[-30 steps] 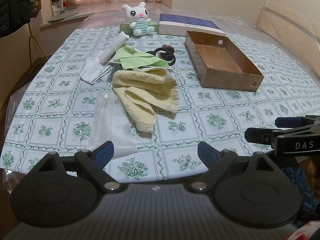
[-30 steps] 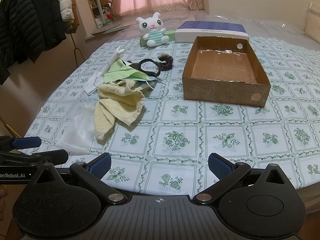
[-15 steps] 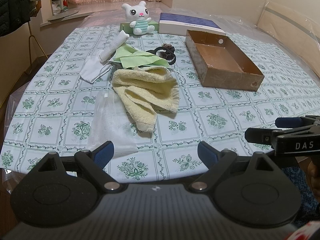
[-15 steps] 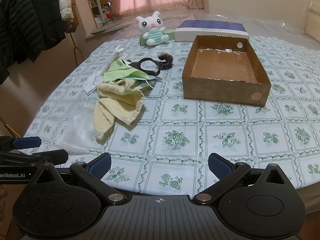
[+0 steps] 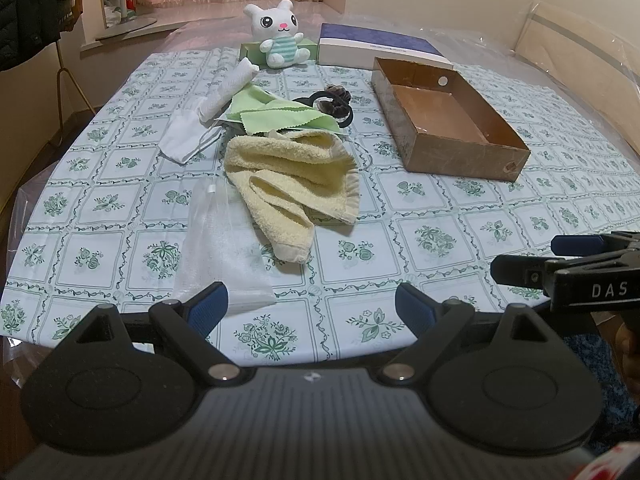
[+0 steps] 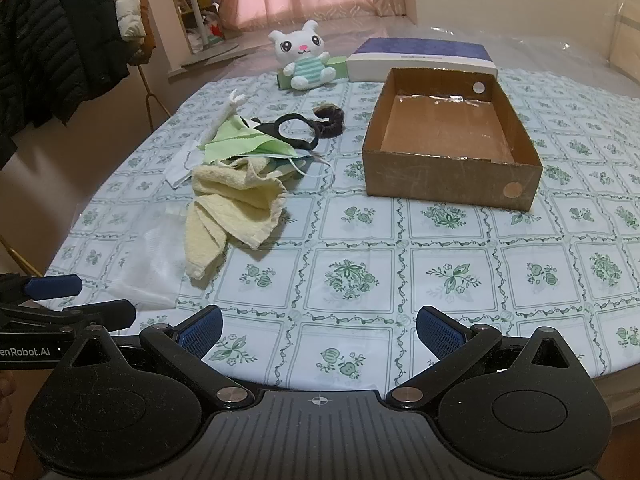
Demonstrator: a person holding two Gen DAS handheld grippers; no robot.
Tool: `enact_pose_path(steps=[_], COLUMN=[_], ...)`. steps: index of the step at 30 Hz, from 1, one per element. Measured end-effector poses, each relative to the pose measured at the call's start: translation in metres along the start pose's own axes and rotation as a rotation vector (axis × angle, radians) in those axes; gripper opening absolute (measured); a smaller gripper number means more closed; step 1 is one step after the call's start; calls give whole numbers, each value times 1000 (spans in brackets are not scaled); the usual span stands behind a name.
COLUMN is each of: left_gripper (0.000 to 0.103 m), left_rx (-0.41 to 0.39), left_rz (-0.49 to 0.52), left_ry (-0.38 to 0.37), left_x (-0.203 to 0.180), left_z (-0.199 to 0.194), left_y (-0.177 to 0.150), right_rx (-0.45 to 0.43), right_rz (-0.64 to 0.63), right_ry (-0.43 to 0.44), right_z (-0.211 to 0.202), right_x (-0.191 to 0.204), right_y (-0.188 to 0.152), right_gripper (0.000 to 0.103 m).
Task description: Organize soft objects
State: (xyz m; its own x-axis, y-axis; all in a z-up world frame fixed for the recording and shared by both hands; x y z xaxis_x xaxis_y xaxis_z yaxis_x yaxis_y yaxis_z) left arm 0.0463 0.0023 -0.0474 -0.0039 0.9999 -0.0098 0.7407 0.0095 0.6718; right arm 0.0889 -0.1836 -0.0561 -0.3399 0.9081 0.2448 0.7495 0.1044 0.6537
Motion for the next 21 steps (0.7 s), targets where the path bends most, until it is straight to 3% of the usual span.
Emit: enact_pose_path(steps=[7,21], left_gripper=[90,90], left_rx=[6,9], left_rz=[-6,-44], left_ry=[16,127], left_x=[5,49], left_z=[13,38], left_y=[-9,0], right_rx=[-12,-68], right_rz=[6,1], right_ry=[7,70], right_z=[7,28], right_x=[-3,-4], right_y=[0,18], right_gripper=[103,103])
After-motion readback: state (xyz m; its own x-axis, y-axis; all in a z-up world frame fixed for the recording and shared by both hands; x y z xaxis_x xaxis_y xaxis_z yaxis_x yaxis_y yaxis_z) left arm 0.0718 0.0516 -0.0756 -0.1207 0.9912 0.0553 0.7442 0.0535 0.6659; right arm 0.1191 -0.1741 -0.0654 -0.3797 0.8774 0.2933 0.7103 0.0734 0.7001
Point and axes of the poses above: each gripper's, at about its wrist camera, not at the fingertips, and z roughly the way its jaws point, x to its left, y to its top, the point moved 6 cm from there along z, roughly the way its jaws point, and after that the axes turned 3 degrees about z, right-handed, at the moved point
